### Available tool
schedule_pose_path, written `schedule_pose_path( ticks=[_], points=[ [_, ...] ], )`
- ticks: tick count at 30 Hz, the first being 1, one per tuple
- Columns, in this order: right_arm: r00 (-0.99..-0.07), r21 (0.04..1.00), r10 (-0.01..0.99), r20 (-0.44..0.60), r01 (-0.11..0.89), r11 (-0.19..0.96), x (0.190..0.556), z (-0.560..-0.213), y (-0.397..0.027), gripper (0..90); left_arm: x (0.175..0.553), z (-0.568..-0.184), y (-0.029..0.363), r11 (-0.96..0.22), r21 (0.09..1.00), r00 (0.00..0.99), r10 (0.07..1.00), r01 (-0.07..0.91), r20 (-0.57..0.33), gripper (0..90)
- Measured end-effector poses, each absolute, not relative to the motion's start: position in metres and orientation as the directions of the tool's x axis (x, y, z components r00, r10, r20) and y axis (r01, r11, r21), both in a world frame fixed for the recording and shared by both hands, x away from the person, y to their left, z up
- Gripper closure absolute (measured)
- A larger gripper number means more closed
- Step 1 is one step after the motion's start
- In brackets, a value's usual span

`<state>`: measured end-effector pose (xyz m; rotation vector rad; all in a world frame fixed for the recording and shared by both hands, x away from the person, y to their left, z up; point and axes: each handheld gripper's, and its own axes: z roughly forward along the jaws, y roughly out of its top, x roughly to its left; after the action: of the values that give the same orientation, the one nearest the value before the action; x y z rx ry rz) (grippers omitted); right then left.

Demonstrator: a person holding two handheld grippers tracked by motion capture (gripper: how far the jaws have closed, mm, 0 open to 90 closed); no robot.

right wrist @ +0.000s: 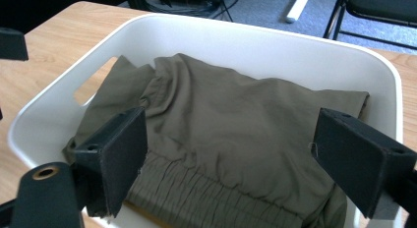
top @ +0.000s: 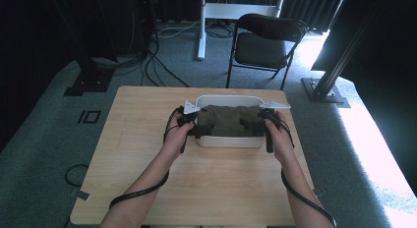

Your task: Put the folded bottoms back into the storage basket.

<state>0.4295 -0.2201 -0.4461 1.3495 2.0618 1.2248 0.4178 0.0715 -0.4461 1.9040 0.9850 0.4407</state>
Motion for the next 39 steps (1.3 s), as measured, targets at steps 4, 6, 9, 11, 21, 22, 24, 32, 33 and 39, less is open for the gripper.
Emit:
schedule_pose_path(
  ticks=[4,6,9,11,21,22,24,32,33,39],
  points=[
    [-0.471,0.834,0.872,0.131,0.528,0.160,0.419,-0.448,-0.223,13.3,0.408,-0.448,0.074,-0.261,0.854,0.620,0.779,0.450,-0.089,15.7],
    [-0.480,0.837,0.868,0.130,0.523,0.164,0.413,-0.448,-0.225,13.3,0.403,-0.449,0.075,-0.263,0.854,0.629,0.772,0.449,-0.093,15.7],
    [-0.486,0.843,0.866,0.119,0.510,0.170,0.405,-0.448,-0.227,13.3,0.395,-0.450,0.077,-0.269,0.854,0.641,0.761,0.445,-0.095,15.7],
    [-0.493,0.847,0.863,0.113,0.501,0.176,0.399,-0.447,-0.229,13.3,0.390,-0.450,0.078,-0.270,0.857,0.640,0.763,0.440,-0.088,15.7],
    [-0.507,0.853,0.856,0.100,0.486,0.188,0.371,-0.455,-0.238,13.3,0.367,-0.457,0.086,-0.294,0.857,0.646,0.761,0.423,-0.058,15.7],
    [-0.506,0.855,0.857,0.098,0.484,0.188,0.368,-0.456,-0.240,13.3,0.366,-0.458,0.087,-0.292,0.858,0.645,0.762,0.422,-0.058,15.7],
    [-0.503,0.856,0.859,0.094,0.482,0.188,0.364,-0.459,-0.242,13.3,0.363,-0.460,0.089,-0.294,0.858,0.647,0.760,0.422,-0.058,15.7],
    [-0.504,0.840,0.861,0.067,0.494,0.223,0.349,-0.478,-0.248,13.3,0.357,-0.476,0.095,-0.302,0.847,0.659,0.748,0.437,-0.073,15.7],
    [-0.506,0.840,0.860,0.072,0.495,0.220,0.348,-0.481,-0.249,13.3,0.356,-0.478,0.097,-0.307,0.845,0.660,0.747,0.438,-0.071,15.7],
    [-0.495,0.824,0.865,0.078,0.521,0.224,0.340,-0.498,-0.255,13.3,0.348,-0.489,0.102,-0.371,0.820,0.672,0.741,0.435,-0.021,15.7]
  ],
)
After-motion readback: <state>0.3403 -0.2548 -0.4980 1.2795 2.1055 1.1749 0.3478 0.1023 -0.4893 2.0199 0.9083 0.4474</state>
